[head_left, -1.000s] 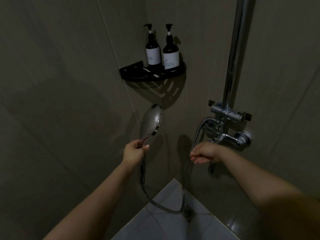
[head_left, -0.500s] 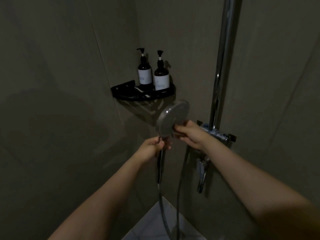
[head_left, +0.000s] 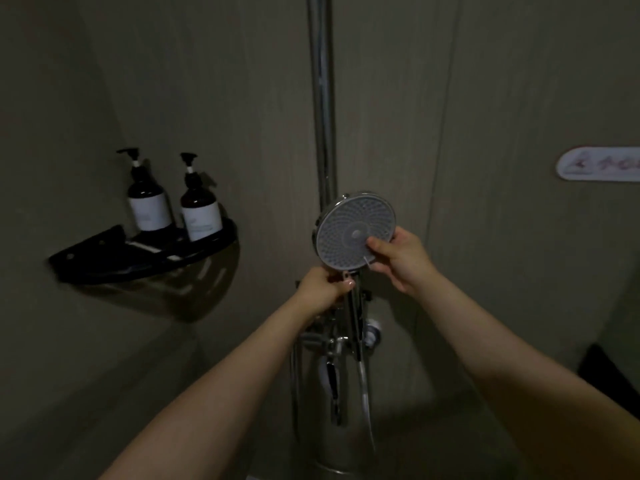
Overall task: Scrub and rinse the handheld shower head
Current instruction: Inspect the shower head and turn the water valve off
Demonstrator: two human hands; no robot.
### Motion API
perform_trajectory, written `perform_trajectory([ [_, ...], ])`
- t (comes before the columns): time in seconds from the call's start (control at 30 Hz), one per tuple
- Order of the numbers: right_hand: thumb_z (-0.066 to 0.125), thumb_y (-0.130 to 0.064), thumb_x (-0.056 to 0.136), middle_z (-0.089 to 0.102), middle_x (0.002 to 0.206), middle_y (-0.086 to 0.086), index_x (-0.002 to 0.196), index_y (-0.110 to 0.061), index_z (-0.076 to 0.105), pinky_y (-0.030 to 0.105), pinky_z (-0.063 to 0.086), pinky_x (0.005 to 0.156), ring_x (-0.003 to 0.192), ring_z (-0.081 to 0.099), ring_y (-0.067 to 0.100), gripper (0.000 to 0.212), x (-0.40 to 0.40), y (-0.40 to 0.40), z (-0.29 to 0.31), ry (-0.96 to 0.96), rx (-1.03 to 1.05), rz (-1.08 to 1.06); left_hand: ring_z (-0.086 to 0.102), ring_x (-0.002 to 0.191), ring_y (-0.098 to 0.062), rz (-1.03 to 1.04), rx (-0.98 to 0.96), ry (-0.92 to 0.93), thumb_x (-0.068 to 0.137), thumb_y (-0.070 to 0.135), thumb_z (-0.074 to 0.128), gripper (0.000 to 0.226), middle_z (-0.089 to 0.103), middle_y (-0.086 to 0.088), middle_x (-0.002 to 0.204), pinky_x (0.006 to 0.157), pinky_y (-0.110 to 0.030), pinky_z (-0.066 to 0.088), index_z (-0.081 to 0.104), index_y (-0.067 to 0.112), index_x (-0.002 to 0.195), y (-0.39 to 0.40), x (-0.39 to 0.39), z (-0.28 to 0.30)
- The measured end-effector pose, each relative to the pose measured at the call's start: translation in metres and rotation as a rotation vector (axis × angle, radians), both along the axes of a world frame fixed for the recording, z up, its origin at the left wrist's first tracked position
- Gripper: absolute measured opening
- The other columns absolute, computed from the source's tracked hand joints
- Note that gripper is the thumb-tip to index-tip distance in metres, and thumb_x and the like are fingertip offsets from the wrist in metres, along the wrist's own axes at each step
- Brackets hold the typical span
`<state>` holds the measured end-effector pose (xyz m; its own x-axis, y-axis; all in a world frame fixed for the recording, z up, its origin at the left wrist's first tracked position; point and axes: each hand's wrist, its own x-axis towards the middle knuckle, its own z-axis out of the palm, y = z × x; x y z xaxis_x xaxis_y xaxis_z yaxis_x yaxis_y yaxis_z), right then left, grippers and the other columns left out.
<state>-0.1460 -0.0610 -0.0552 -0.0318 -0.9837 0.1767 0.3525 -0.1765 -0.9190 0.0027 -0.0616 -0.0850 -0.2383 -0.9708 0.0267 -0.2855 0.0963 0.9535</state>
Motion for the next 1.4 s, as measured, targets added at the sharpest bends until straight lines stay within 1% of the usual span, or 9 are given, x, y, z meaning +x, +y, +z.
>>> perform_trajectory([
  [0.17, 0.051, 0.011, 0.084, 0.072, 0.065, -0.01, 0.087, -0.015, 0.056, 0.02, 0.054, 0.049, 0.058, 0.068, 0.004, 0.027, -0.023, 0.01, 0.01, 0.101, -0.061, -0.152, 0.057, 0.114, -0.022, -0.002, -0.147, -0.031, 0.079, -0.003, 0.064, 0.044, 0.062, -0.011, 0.122, 0.104, -0.036, 0.043, 0.057, 0.0, 0.122, -0.014, -0.034, 0.018],
  [0.37, 0.064, -0.005, 0.06, 0.061, 0.099, 0.013, 0.095, -0.015, 0.053, 0.046, 0.05, 0.087, 0.092, 0.059, 0.026, 0.038, -0.028, 0.019, 0.031, 0.162, -0.164, -0.304, 0.055, 0.115, -0.029, -0.012, -0.196, -0.024, 0.086, -0.005, 0.052, 0.032, 0.061, -0.018, 0.121, 0.086, -0.02, 0.037, 0.058, -0.004, 0.117, -0.023, -0.065, 0.027],
  [0.57, 0.065, 0.006, 0.073, 0.057, 0.106, 0.016, 0.102, -0.011, 0.049, 0.051, 0.048, 0.089, 0.098, 0.055, 0.03, 0.037, -0.033, 0.007, 0.049, 0.176, -0.185, -0.359, 0.047, 0.125, -0.028, -0.04, -0.274, -0.008, 0.09, -0.006, 0.045, 0.04, 0.053, -0.017, 0.131, 0.077, -0.006, 0.028, 0.046, -0.003, 0.13, -0.036, -0.072, 0.048],
  [0.83, 0.063, 0.007, 0.079, 0.058, 0.114, 0.018, 0.116, -0.003, 0.048, 0.055, 0.046, 0.098, 0.107, 0.057, 0.031, 0.041, -0.031, -0.014, 0.074, 0.301, -0.202, -0.304, 0.047, 0.127, -0.026, -0.007, -0.352, -0.092, 0.091, 0.0, 0.049, 0.04, 0.053, -0.014, 0.134, 0.088, -0.014, 0.028, 0.047, -0.001, 0.131, -0.055, -0.054, 0.066],
  [0.9, 0.061, 0.007, 0.081, 0.058, 0.119, 0.02, 0.122, 0.003, 0.046, 0.052, 0.048, 0.096, 0.111, 0.057, 0.034, 0.044, -0.03, -0.017, 0.082, 0.325, -0.227, -0.317, 0.048, 0.124, -0.025, 0.007, -0.368, -0.101, 0.091, 0.002, 0.049, 0.038, 0.054, -0.014, 0.133, 0.089, -0.015, 0.029, 0.048, 0.0, 0.129, -0.057, -0.052, 0.072],
  [1.07, 0.058, 0.01, 0.082, 0.054, 0.107, 0.009, 0.122, 0.008, 0.045, 0.01, 0.05, 0.071, 0.1, 0.054, 0.019, 0.042, -0.026, -0.021, 0.088, 0.381, -0.325, -0.429, 0.053, 0.095, -0.015, -0.043, -0.219, 0.08, 0.091, 0.008, 0.052, 0.028, 0.058, -0.005, 0.104, 0.078, -0.016, 0.043, 0.052, 0.006, 0.119, -0.047, -0.048, 0.065],
  [1.2, 0.058, 0.009, 0.083, 0.054, 0.107, 0.007, 0.122, 0.006, 0.045, 0.012, 0.05, 0.071, 0.1, 0.054, 0.018, 0.041, -0.029, -0.023, 0.092, 0.375, -0.325, -0.464, 0.058, 0.106, -0.018, -0.266, -0.031, -0.297, 0.083, 0.009, 0.063, 0.036, 0.062, -0.005, 0.112, 0.098, -0.027, 0.043, 0.055, 0.008, 0.119, -0.043, -0.037, 0.022],
  [1.3, 0.058, 0.009, 0.083, 0.055, 0.108, 0.008, 0.123, 0.005, 0.045, 0.008, 0.05, 0.067, 0.099, 0.055, 0.017, 0.042, -0.033, -0.022, 0.098, 0.362, -0.34, -0.47, 0.058, 0.086, -0.012, -0.287, -0.024, -0.35, 0.083, -0.003, 0.06, 0.033, 0.059, -0.006, 0.095, 0.079, -0.011, 0.048, 0.055, -0.008, 0.115, -0.047, -0.036, -0.001],
  [1.4, 0.059, 0.009, 0.082, 0.056, 0.109, 0.01, 0.123, 0.005, 0.045, 0.021, 0.052, 0.076, 0.1, 0.055, 0.019, 0.044, -0.033, -0.02, 0.097, 0.365, -0.342, -0.465, 0.059, 0.096, -0.016, -0.246, -0.116, -0.423, 0.085, -0.001, 0.058, 0.03, 0.061, -0.009, 0.1, 0.074, -0.006, 0.045, 0.057, -0.005, 0.115, -0.047, -0.041, -0.005],
])
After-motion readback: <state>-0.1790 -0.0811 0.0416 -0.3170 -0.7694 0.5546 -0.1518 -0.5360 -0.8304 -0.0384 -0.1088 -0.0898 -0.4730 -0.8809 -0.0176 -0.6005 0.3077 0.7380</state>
